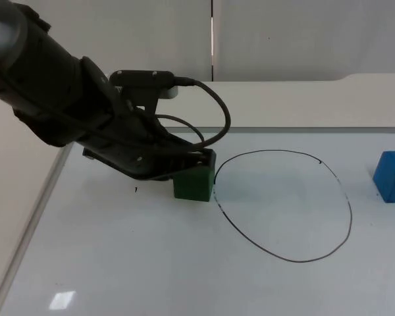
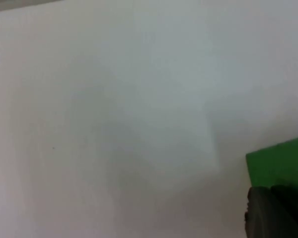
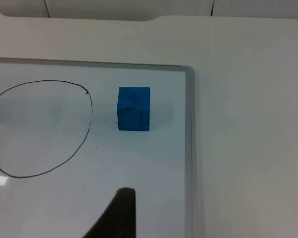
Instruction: Push the two cubes into the marked area.
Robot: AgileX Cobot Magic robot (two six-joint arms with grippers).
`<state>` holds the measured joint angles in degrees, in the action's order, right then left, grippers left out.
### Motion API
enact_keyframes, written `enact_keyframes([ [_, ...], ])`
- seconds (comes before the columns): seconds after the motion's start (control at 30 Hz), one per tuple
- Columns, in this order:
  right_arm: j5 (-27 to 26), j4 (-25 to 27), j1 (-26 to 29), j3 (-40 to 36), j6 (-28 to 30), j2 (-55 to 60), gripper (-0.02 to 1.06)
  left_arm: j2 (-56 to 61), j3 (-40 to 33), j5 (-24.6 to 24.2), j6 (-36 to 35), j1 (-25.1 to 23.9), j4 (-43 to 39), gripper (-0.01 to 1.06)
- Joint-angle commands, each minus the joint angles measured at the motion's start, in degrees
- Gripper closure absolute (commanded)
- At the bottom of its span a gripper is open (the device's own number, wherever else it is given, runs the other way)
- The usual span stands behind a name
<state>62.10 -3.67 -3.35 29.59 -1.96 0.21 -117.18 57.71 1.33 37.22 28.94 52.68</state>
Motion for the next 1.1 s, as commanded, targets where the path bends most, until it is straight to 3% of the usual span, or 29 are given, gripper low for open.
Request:
enact_keyframes([
  [0.0, -0.3, -0.2, 0.3, -0.1, 0.2, -0.2, -0.01, 0.0, 0.2, 0.7, 0.0, 0.5, 0.3, 1.03],
  [1.07, -0.3, -0.2, 0.3, -0.1, 0.2, -0.2, -0.01, 0.0, 0.2, -0.5, -0.2, 4.6, 1.3, 1.03],
])
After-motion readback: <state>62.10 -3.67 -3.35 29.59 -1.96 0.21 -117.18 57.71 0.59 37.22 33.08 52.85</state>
